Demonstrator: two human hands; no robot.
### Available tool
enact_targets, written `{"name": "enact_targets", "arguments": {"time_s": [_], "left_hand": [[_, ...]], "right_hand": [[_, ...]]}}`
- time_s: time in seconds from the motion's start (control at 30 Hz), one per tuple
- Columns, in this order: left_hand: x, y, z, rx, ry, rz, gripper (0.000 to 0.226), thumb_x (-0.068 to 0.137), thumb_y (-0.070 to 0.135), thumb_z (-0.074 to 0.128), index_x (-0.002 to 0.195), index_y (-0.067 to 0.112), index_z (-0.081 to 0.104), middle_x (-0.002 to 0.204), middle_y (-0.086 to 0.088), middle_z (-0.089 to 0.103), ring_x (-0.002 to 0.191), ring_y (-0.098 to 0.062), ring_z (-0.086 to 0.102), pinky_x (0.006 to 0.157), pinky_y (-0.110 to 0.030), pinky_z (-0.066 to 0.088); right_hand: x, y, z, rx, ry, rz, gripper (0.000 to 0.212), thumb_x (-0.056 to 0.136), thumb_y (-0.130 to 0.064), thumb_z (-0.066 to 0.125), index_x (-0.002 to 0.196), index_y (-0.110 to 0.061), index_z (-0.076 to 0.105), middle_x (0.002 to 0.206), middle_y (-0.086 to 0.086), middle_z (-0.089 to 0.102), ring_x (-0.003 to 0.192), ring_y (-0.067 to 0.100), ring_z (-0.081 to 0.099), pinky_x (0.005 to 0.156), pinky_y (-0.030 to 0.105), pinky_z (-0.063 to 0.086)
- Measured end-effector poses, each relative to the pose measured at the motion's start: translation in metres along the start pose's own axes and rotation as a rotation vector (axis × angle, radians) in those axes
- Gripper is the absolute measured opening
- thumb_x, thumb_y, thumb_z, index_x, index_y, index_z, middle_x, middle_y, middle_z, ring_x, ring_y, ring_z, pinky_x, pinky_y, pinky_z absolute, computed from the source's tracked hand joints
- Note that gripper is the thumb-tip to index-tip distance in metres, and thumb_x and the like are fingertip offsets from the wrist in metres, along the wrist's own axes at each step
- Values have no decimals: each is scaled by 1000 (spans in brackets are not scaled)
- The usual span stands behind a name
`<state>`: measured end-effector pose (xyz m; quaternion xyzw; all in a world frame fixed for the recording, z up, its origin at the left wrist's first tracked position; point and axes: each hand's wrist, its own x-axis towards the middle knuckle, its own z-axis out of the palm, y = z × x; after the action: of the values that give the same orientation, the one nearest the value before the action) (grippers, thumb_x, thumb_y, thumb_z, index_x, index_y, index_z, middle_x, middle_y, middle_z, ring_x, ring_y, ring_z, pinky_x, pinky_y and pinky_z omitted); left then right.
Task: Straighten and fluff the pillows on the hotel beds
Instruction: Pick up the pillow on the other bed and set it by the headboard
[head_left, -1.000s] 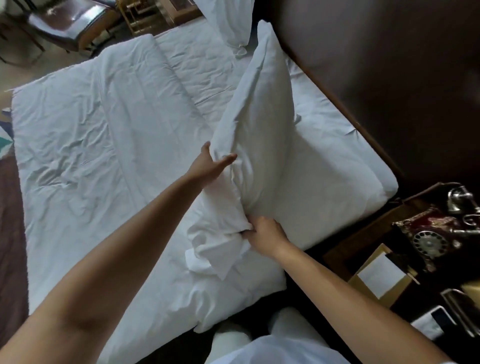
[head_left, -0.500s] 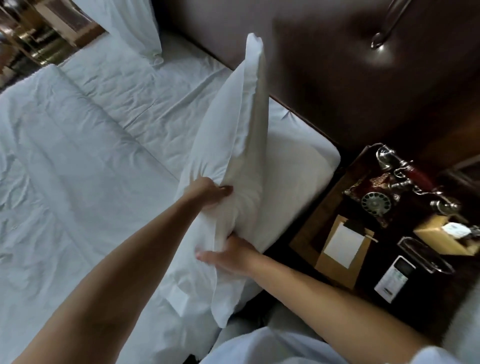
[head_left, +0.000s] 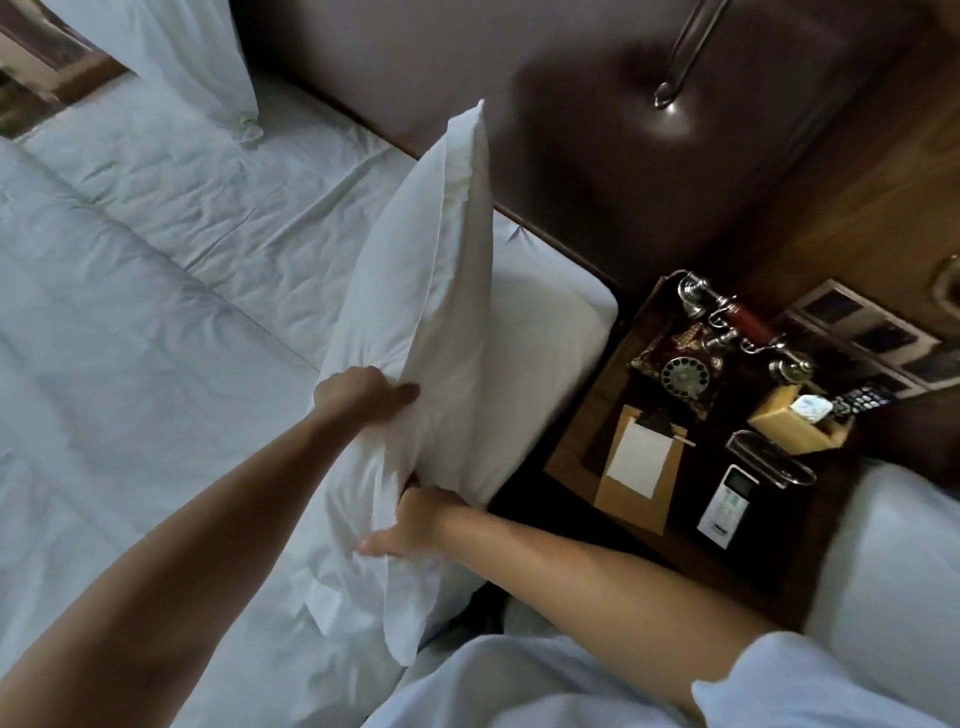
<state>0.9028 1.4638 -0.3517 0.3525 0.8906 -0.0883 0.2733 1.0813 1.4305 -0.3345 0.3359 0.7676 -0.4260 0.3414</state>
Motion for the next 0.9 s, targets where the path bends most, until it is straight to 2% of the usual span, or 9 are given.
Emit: {"name": "enact_targets", "arguments": {"time_s": [0.1, 0.17, 0.27, 0.33, 0.43, 0.53, 0.63, 0.8, 0.9], "left_hand": [[-3, -4, 3, 41, 43, 37, 58, 101, 62, 37, 117, 15, 68, 117, -9, 70, 107, -32, 65, 77, -35, 40], [-6, 2, 3, 41, 62, 66, 55, 106, 53, 35, 115, 11, 68, 118, -14, 70, 108, -35, 66, 76, -35, 40], [-9, 16, 4, 41, 43, 135, 55, 107, 54, 35, 103, 12, 69, 111, -14, 69, 100, -36, 65, 75, -35, 40], [-10, 28, 4, 44, -12, 185, 56, 106, 57, 35, 82, 15, 64, 95, -11, 69, 82, -29, 62, 67, -34, 39], [-5, 49, -8, 24, -111, 199, 62, 104, 60, 36, 71, 13, 60, 65, -8, 69, 56, -20, 63, 56, -30, 37], [8, 57, -33, -47, -134, 154, 64, 102, 60, 39, 72, 9, 65, 47, -9, 66, 51, -20, 69, 58, -27, 41], [22, 54, -71, -238, -99, 74, 64, 101, 59, 47, 74, 7, 71, 51, -13, 69, 47, -20, 69, 64, -27, 49], [35, 68, -108, -631, 89, -93, 58, 98, 52, 59, 76, -1, 69, 49, -12, 68, 43, -28, 70, 60, -32, 54], [30, 104, -106, -743, 125, -145, 55, 95, 53, 56, 79, 2, 72, 56, -14, 71, 47, -31, 72, 46, -24, 53]], "right_hand": [[-1, 12, 6, -25, -5, 42, 127, 74, -80, 59, 158, 5, 14, 150, 17, 51, 127, 35, 58, 91, 33, 47], [2, 25, -1, -40, 27, 68, 118, 82, -71, 60, 157, 6, 12, 149, 19, 52, 127, 36, 59, 99, 37, 49], [4, 47, -15, -68, 52, 79, 75, 90, -55, 59, 144, -5, 47, 139, 15, 61, 122, 35, 62, 94, 38, 50], [3, 63, -24, -93, 49, 74, 53, 95, -45, 55, 133, -9, 59, 135, 14, 64, 122, 36, 62, 93, 38, 49], [-3, 82, -46, -137, 40, 56, 44, 98, -34, 51, 134, -9, 58, 139, 15, 61, 127, 37, 59, 100, 41, 48], [-16, 89, -86, -139, 79, -31, 40, 98, -30, 51, 131, -10, 59, 138, 15, 61, 126, 37, 59, 97, 39, 49], [-34, 87, -142, -108, 181, -173, 38, 92, -34, 60, 123, -13, 64, 127, 14, 67, 114, 35, 66, 78, 31, 45], [-70, 92, -244, -59, 469, -359, 32, 85, -30, 64, 117, -26, 64, 117, 7, 69, 106, 33, 66, 73, 29, 40], [-81, 121, -289, -73, 546, -325, 13, 84, -27, 62, 96, -21, 64, 96, 1, 64, 98, 31, 65, 69, 30, 39]]}}
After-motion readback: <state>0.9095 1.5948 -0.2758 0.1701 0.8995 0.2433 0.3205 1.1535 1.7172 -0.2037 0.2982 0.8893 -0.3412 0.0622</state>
